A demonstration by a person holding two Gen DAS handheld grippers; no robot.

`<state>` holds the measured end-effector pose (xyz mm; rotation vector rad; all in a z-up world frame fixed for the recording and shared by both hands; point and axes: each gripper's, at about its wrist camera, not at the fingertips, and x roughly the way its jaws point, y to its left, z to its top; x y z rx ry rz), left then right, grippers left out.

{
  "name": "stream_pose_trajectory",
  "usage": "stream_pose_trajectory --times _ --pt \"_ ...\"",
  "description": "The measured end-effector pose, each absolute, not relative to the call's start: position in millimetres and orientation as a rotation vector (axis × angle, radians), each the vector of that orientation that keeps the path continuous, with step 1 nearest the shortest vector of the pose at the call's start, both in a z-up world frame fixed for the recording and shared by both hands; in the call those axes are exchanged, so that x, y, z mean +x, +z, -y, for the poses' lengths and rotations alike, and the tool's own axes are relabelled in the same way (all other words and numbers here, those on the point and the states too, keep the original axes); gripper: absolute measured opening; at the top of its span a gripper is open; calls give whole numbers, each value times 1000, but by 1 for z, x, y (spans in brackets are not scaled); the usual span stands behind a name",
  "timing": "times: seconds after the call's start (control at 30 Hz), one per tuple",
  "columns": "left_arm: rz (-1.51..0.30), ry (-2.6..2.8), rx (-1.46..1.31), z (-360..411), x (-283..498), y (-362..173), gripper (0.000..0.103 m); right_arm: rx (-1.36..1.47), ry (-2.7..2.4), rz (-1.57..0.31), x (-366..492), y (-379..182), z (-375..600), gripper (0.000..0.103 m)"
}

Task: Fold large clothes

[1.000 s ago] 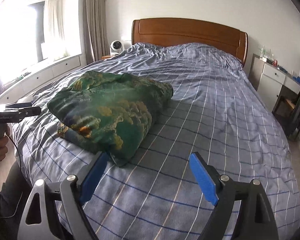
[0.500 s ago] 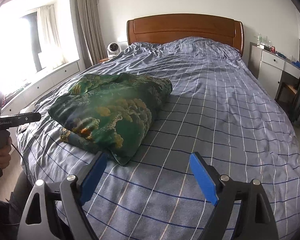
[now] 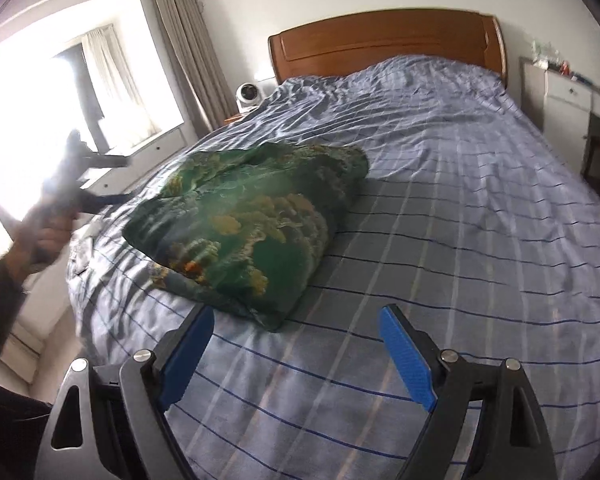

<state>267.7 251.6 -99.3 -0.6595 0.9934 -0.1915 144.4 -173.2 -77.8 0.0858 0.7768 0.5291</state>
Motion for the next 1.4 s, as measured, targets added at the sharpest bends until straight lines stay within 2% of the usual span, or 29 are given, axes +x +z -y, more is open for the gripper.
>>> stream_pose_trajectory --times 0.1,0.2,0.37,0.57,0.73,1.0,1.07,1.13,1.17,1.2,1.3,1.4 --pt "-1138 -155 -603 -240 290 -148 101 117 538 -860 165 -79 164 87" --pt "-1153 -164 -634 -241 288 -170 103 178 561 -899 186 -79 159 87" --pt "-1145 -183 -630 -240 289 -173 103 288 622 -919 236 -87 154 87" --pt "-1172 -248 -654 -243 304 -187 103 511 749 -1054 297 -146 138 87" --pt "-1191 -307 -714 -261 309 -205 103 491 786 -1135 310 -179 112 88" --pt "-1198 -421 -802 -267 317 -229 103 564 851 -1183 323 -197 111 92" --pt "-1203 -410 -810 -266 318 -230 103 591 850 -1209 327 -203 110 96" --pt "-1195 -395 -802 -263 317 -226 88 603 837 -1228 332 -206 106 96" --pt "-1181 -379 -801 -263 314 -221 75 595 832 -1221 333 -201 102 84" --pt "-1168 -349 -786 -263 310 -213 67 555 822 -1201 332 -194 99 84" --pt "-1138 -316 -730 -252 301 -191 58 364 785 -1108 320 -167 82 76" --pt "-1099 -325 -657 -234 295 -167 57 265 770 -1027 306 -144 76 72"
